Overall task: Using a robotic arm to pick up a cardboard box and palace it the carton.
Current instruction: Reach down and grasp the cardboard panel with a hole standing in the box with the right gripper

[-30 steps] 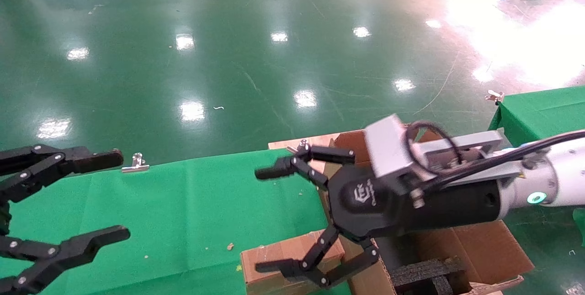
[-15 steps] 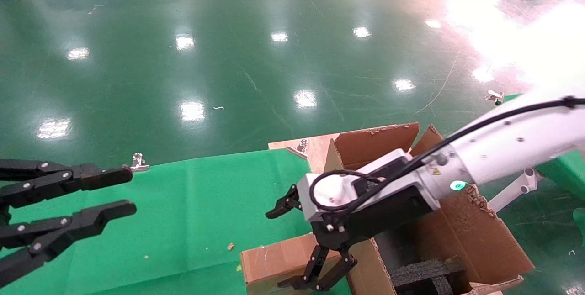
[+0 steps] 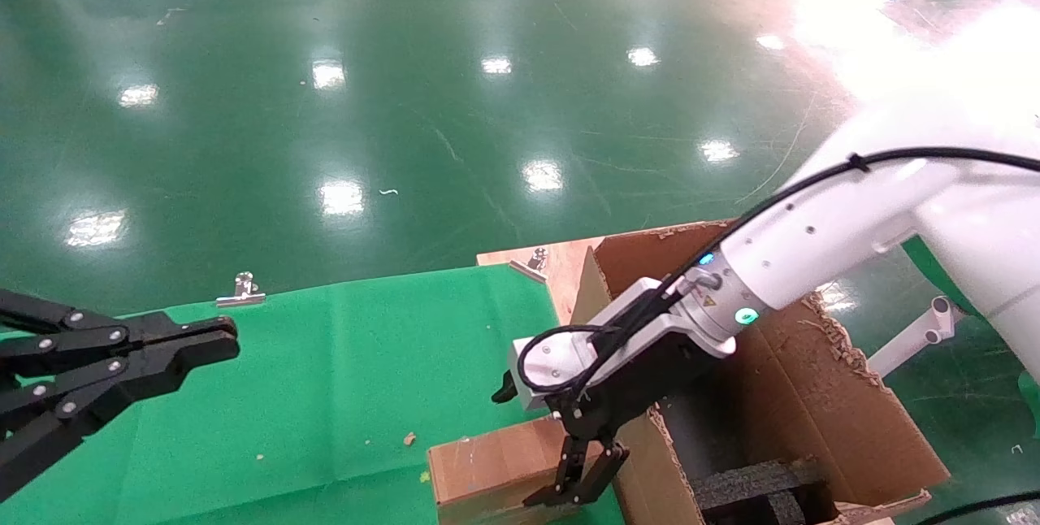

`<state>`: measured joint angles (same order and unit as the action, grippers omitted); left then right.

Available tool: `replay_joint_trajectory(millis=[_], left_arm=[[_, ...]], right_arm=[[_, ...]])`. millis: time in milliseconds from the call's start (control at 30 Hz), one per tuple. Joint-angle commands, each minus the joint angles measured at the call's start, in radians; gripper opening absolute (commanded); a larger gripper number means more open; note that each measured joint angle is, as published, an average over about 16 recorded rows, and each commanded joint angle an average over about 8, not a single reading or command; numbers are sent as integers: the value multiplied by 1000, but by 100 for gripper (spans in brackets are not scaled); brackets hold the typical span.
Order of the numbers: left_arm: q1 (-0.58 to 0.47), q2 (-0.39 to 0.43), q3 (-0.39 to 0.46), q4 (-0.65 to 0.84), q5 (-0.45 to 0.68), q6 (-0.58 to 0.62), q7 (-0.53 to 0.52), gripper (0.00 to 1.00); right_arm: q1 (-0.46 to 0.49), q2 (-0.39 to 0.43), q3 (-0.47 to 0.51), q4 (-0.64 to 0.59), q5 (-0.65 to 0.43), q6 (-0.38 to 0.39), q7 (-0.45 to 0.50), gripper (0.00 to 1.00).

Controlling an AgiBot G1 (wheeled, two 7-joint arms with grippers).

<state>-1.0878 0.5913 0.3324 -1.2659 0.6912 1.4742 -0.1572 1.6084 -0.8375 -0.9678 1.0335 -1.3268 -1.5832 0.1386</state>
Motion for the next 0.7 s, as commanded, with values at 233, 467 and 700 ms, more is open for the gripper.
replay_joint_trajectory(millis=[233,467,700], left_arm=[[0,0,0,0,0,0,0,6],[0,0,0,0,0,0,0,93],[0,0,0,0,-1,0,0,100]], right_arm=[[73,-80,-131,-92,-55,1,-62,100],[106,-120,-215,-136,-50,3,-103,100],[124,-131,-252,-156,-34,10,-126,19]])
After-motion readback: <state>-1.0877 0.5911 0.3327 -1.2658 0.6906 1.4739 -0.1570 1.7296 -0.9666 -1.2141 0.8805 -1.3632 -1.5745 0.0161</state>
